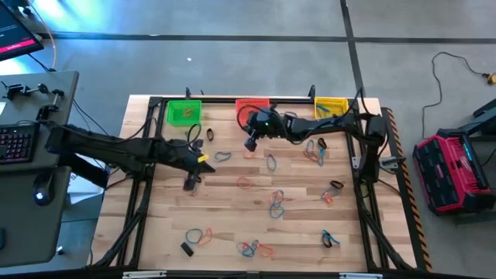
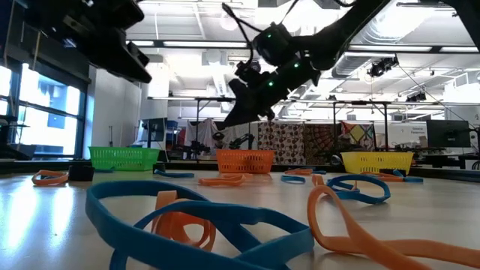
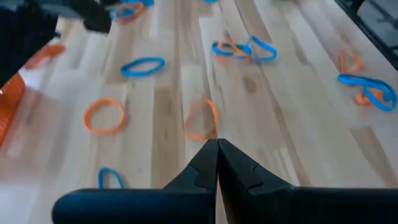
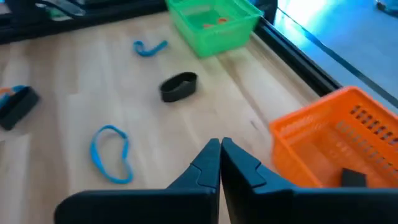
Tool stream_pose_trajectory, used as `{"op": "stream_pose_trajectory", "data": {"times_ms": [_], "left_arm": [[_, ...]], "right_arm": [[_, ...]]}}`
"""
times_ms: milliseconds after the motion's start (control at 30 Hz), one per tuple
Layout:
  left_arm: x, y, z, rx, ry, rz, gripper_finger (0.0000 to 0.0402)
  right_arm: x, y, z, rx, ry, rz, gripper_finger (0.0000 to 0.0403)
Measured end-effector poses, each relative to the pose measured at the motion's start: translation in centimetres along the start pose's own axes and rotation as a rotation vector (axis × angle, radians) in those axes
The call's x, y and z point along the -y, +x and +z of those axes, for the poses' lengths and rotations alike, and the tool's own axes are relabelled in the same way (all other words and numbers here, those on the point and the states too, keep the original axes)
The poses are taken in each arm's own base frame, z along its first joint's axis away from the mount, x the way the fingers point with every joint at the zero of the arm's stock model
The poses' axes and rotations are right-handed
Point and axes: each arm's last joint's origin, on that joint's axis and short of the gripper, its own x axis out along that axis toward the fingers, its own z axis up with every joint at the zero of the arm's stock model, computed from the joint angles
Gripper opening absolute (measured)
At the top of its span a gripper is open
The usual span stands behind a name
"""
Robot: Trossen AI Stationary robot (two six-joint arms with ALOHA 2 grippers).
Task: Sort rubber bands into baskets
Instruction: Put the orange rubber band into the green bin
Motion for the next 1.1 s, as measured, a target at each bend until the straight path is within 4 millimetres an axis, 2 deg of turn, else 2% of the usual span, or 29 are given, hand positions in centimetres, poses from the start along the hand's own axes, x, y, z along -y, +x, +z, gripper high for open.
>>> {"op": "stream_pose_trajectory", "data": {"times_ms": [267,400,600,900,1100], "left_arm": [[1.6,-1.2,0.3,-0.168,-0.107,0.022,0.0],[2.0,-1.6,-0.1,-0.233,-0.178,0.069,0.0],[3.0,-1.8,-1.2,-0.352,-0.271,0.048,0.0003],[4.0,-1.3,-2.7,-0.539,-0.405,0.081,0.0056],[4.6,-0.4,-3.6,-0.651,-0.375,0.107,0.0083]], "right_arm": [[-2.2,-2.5,-1.1,0.075,-0.014,0.058,0.0],[-3.1,-3.9,-2.1,0.095,-0.002,0.042,0.0],[-4.1,-5.4,-3.5,0.082,0.013,0.026,0.0],[-5.3,-6.0,-3.7,0.085,-0.003,0.033,0.0],[-5.4,-6.0,-3.7,0.085,-0.006,0.037,0.0]]}}
